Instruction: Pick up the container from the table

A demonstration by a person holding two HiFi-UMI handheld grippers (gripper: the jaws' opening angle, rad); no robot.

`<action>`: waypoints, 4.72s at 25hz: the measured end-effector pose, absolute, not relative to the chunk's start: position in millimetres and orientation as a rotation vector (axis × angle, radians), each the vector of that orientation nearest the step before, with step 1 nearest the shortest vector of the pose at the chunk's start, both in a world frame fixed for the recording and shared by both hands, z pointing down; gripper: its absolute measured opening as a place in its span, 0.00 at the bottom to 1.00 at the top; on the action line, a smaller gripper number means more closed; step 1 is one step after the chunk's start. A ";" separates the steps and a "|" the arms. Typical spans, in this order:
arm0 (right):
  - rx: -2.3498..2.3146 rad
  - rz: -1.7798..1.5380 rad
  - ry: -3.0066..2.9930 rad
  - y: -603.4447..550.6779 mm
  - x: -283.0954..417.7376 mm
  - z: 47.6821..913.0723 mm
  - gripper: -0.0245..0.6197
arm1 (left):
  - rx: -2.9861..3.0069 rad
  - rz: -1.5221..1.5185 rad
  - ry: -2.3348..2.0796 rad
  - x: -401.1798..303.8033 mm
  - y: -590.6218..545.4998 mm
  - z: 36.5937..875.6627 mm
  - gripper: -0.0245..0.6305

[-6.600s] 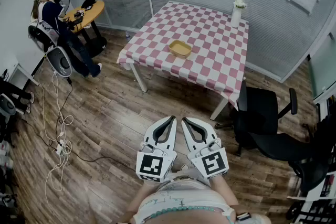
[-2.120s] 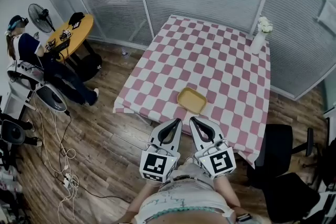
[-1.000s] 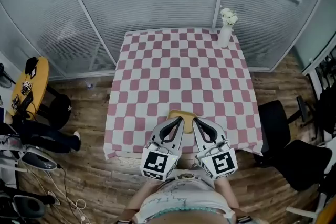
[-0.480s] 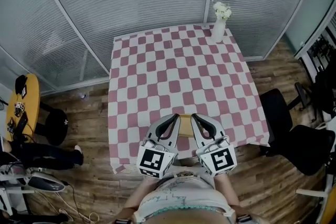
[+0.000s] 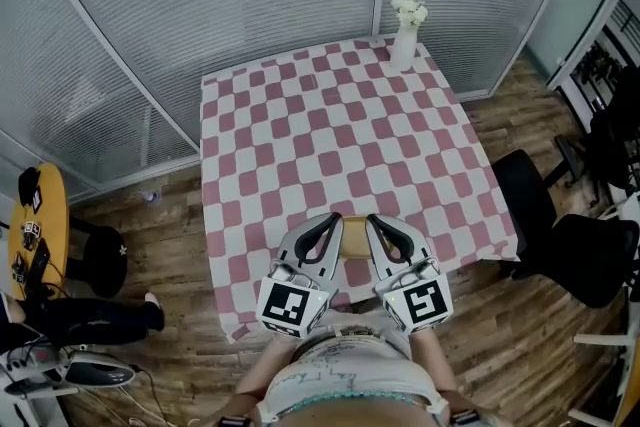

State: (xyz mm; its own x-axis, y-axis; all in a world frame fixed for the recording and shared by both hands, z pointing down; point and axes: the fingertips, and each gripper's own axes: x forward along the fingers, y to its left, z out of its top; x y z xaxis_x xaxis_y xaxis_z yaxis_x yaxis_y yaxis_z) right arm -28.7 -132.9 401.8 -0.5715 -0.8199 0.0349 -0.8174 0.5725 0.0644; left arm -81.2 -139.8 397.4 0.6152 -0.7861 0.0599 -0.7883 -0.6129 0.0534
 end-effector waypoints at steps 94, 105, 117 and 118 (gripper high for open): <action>1.130 0.424 -2.074 -164.2 61.9 700.4 0.03 | 2.611 0.173 -1.283 -98.9 -137.7 457.5 0.06; 1.174 0.497 -2.036 -169.7 71.1 709.5 0.07 | 2.630 0.166 -1.250 -89.4 -139.2 453.7 0.06; 1.201 0.696 -1.956 -174.4 69.9 738.5 0.19 | 2.634 0.200 -1.217 -85.8 -139.4 461.6 0.06; 1.208 0.708 -1.945 -174.9 69.8 740.1 0.18 | 2.635 0.202 -1.212 -85.2 -139.0 462.2 0.06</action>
